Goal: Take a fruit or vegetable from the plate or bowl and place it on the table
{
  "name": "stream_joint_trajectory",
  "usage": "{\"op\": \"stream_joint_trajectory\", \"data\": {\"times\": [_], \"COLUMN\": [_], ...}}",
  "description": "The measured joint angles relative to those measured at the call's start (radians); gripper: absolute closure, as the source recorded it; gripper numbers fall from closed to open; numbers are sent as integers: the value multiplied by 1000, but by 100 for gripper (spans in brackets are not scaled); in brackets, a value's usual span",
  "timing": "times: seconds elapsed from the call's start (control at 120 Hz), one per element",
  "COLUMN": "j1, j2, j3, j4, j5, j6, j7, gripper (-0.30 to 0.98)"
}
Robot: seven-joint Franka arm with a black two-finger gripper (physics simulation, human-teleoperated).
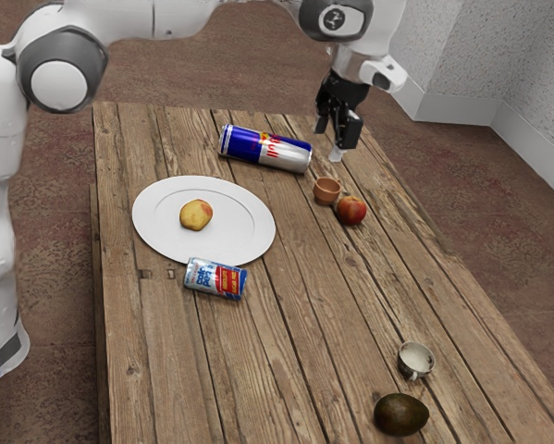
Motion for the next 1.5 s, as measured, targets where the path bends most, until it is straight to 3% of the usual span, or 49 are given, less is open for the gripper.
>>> {"op": "stream_joint_trajectory", "data": {"times": [0.092, 0.175, 0.275, 0.508, 0.675, 0.908, 1.108, 1.3, 1.5], "j1": [-59, -61, -54, -19, -76, -74, -57, -56, -53], "j2": [-7, -15, -104, -237, -315, -439, -450, -510, -505], "j3": [6, 52, 94, 133, 143, 147, 170, 197, 201], "j4": [-21, -64, -229, -495, -688, -866, -888, -950, -1027], "j5": [46, 49, 42, -19, -67, -105, -70, 34, 57], "j6": [-4, -7, 17, 143, 236, 299, 331, 346, 405], "j7": [-48, -98, -152, -248, -351, -530, -671, -761, -824], "gripper": [0, 0, 0, 0, 0, 0, 0, 0, 0]}}
